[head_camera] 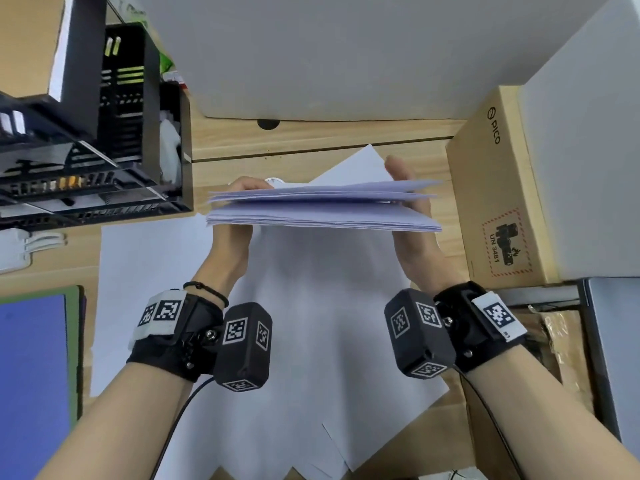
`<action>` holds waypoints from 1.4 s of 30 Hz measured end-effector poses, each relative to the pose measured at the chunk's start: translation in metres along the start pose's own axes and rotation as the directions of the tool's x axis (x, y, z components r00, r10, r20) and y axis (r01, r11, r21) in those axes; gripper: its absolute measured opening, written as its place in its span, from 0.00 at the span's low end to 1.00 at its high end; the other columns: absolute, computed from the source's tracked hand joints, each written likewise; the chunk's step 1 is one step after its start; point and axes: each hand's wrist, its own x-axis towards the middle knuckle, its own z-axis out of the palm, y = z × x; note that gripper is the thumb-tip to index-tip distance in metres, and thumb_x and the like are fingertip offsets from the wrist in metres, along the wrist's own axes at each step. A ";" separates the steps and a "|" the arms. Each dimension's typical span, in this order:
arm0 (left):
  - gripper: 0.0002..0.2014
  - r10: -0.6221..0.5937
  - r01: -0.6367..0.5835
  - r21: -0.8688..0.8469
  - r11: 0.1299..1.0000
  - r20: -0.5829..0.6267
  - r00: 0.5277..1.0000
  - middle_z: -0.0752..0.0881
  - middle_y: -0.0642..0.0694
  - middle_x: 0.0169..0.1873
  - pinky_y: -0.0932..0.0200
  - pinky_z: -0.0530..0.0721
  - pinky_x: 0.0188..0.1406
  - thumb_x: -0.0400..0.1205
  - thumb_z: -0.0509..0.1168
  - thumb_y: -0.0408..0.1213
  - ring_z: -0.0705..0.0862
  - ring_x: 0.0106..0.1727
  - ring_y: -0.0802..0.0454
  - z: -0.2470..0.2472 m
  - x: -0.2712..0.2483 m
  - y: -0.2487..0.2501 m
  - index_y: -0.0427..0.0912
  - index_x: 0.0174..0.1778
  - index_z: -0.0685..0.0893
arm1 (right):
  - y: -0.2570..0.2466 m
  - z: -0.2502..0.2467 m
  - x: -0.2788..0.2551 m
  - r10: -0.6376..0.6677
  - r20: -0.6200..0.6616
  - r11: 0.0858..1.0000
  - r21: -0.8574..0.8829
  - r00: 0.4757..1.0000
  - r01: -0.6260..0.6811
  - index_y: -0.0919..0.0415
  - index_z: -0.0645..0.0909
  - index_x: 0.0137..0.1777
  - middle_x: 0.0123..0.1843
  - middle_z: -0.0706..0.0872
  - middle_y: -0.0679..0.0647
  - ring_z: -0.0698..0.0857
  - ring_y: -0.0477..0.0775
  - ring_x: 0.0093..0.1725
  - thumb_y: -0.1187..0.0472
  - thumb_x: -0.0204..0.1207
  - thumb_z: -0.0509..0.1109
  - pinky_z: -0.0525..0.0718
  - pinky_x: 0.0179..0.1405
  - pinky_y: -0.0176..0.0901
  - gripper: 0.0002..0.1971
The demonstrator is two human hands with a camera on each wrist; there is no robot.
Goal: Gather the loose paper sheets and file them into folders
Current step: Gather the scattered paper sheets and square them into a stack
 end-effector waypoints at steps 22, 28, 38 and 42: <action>0.18 -0.405 0.386 0.373 0.844 -0.030 0.914 0.79 0.46 0.69 0.51 0.75 0.72 0.84 0.61 0.33 0.76 0.71 0.48 0.015 0.012 -0.047 0.47 0.70 0.79 | 0.058 -0.027 0.003 0.397 -0.497 0.872 -0.059 0.771 -0.486 0.56 0.82 0.57 0.47 0.85 0.51 0.83 0.55 0.46 0.61 0.74 0.61 0.80 0.46 0.47 0.14; 0.27 -0.314 0.195 0.709 0.678 0.039 0.949 0.61 0.44 0.83 0.50 0.54 0.80 0.81 0.66 0.34 0.52 0.85 0.46 0.014 0.032 -0.067 0.51 0.77 0.74 | 0.059 -0.041 0.004 0.348 -0.565 0.854 -0.137 0.748 -0.501 0.62 0.82 0.54 0.53 0.87 0.57 0.84 0.58 0.49 0.65 0.78 0.60 0.80 0.45 0.44 0.10; 0.37 -0.312 -0.116 0.818 0.563 0.341 0.887 0.50 0.44 0.86 0.43 0.53 0.83 0.76 0.68 0.28 0.41 0.86 0.45 0.054 0.072 -0.080 0.49 0.82 0.66 | 0.071 -0.033 0.011 0.451 -0.524 0.809 -0.102 0.722 -0.579 0.58 0.81 0.56 0.56 0.86 0.57 0.85 0.61 0.55 0.65 0.78 0.57 0.83 0.52 0.49 0.14; 0.39 -0.291 -0.194 0.838 0.510 0.380 0.878 0.56 0.39 0.83 0.38 0.60 0.80 0.70 0.71 0.33 0.50 0.84 0.36 0.065 0.083 -0.087 0.45 0.79 0.67 | 0.080 -0.038 0.010 0.471 -0.506 0.803 -0.092 0.722 -0.589 0.55 0.82 0.50 0.55 0.89 0.57 0.87 0.64 0.56 0.60 0.72 0.58 0.85 0.59 0.60 0.12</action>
